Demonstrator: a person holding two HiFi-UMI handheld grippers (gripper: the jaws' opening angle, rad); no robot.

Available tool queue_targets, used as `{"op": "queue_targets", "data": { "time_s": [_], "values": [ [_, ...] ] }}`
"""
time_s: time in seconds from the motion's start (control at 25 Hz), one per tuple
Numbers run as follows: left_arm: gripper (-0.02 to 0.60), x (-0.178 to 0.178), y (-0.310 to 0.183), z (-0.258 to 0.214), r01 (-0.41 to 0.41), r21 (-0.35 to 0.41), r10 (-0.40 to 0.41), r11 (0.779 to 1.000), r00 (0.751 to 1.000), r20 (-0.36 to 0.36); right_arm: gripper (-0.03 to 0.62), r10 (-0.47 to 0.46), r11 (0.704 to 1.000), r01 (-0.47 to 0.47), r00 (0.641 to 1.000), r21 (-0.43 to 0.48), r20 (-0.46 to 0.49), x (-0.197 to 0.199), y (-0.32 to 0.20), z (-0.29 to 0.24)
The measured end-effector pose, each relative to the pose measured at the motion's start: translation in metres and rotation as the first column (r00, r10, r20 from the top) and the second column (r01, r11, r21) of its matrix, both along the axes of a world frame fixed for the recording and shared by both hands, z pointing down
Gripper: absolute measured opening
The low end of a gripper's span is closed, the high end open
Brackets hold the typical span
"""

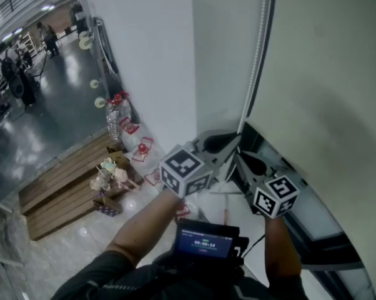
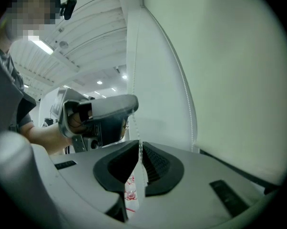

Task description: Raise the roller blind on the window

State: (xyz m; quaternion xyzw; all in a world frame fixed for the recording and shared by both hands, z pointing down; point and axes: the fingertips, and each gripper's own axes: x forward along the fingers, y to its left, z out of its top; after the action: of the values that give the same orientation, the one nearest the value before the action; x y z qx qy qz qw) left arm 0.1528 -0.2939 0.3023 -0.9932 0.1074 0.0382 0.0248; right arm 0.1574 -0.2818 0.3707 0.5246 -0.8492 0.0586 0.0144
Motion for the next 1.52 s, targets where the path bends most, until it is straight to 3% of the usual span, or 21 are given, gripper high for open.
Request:
{"op": "queue_targets", "data": {
  "time_s": [0.24, 0.6, 0.72, 0.84, 1.12, 1.52],
  "values": [
    [-0.003, 0.003, 0.003, 0.002, -0.02, -0.011, 0.02, 1.0, 1.0, -0.008, 0.075, 0.019, 0.982, -0.03, 0.998, 0.185, 0.059, 0.03, 0.011, -0.078],
    [-0.003, 0.0, 0.016, -0.002, -0.051, -0.015, 0.051, 0.999, 0.999, -0.017, 0.105, -0.094, 0.944, 0.068, 0.993, 0.323, 0.067, -0.006, 0.0, -0.16],
    [-0.003, 0.0, 0.022, -0.004, -0.068, -0.011, 0.068, 0.998, 0.998, -0.01, 0.099, -0.091, 0.942, 0.071, 0.995, 0.329, 0.046, -0.013, -0.006, -0.167],
    [-0.003, -0.001, 0.021, -0.003, -0.065, -0.006, 0.065, 0.998, 0.998, -0.001, 0.022, -0.097, 0.943, 0.079, 0.995, 0.324, 0.04, -0.02, -0.008, -0.168],
    [-0.003, 0.001, 0.024, 0.001, -0.071, -0.019, 0.071, 0.997, 0.997, -0.009, 0.021, -0.109, 0.939, 0.07, 0.989, 0.338, 0.099, -0.017, -0.005, -0.164],
    [-0.003, 0.008, 0.023, 0.065, -0.074, -0.102, 0.085, 0.992, 0.991, 0.101, 0.021, -0.064, 0.972, 0.038, 0.993, 0.233, 0.102, -0.009, -0.009, -0.101]
  ]
}}
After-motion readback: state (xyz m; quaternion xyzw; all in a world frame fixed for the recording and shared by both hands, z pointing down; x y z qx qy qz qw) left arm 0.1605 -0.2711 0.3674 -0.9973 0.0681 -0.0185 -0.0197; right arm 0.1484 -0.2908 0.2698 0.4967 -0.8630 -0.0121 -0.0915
